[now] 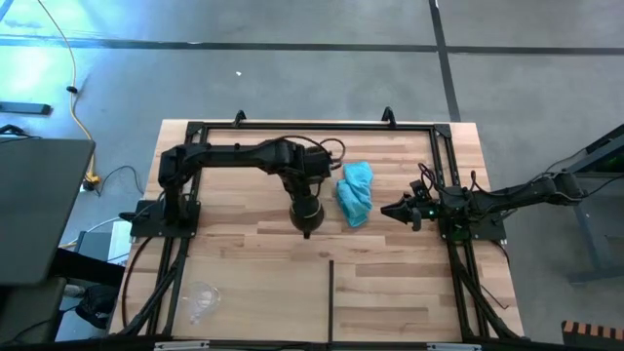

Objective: Stack small to large cups/mugs on shelf
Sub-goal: Put the black mug on the shelf

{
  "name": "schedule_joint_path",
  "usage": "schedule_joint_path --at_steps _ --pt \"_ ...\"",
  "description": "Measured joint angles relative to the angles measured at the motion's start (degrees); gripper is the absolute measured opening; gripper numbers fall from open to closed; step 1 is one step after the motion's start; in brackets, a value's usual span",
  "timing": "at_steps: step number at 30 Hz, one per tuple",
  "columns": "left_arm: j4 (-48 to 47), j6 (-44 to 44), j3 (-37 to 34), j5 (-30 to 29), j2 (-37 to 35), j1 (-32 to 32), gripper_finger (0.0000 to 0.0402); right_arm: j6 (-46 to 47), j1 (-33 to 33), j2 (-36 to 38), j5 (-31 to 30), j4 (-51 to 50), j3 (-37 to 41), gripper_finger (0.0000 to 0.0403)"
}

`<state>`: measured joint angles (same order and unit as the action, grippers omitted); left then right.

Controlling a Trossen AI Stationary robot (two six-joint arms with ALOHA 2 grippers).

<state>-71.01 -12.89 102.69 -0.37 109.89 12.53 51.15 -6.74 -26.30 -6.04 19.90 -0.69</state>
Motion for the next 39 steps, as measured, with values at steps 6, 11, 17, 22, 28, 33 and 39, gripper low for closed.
schedule_joint_path --at_steps 6,11,17,22,28,33,39 --pt "-1.93 0.23 0.0 0.68 -3.36 0.88 0.0 0.27 0.0 0.0 0.02 0.02 0.0 0.0081" --pt "-4.85 0.75 0.0 1.81 -6.19 1.4 0.0 0.45 0.0 0.0 0.0 0.07 0.0 0.0081" --pt "-8.5 0.7 0.0 2.71 -9.53 1.33 0.0 0.45 0.0 0.0 0.0 0.48 0.0 0.0081" --pt "-10.52 -0.73 0.0 5.44 -12.23 0.9 0.0 1.08 0.0 0.0 0.0 0.48 0.0 0.0081" --pt "-12.34 -1.92 0.0 7.17 -15.49 -0.34 0.0 1.33 0.0 0.0 0.0 0.48 0.0 0.0081" --pt "-14.44 -2.57 0.0 8.81 -17.36 -2.21 0.0 1.34 0.0 0.0 -0.02 0.48 0.0 0.0081" --pt "-17.27 -4.82 0.0 10.21 -18.53 -5.8 0.0 1.34 0.0 0.0 -0.06 0.46 0.0 0.0081"
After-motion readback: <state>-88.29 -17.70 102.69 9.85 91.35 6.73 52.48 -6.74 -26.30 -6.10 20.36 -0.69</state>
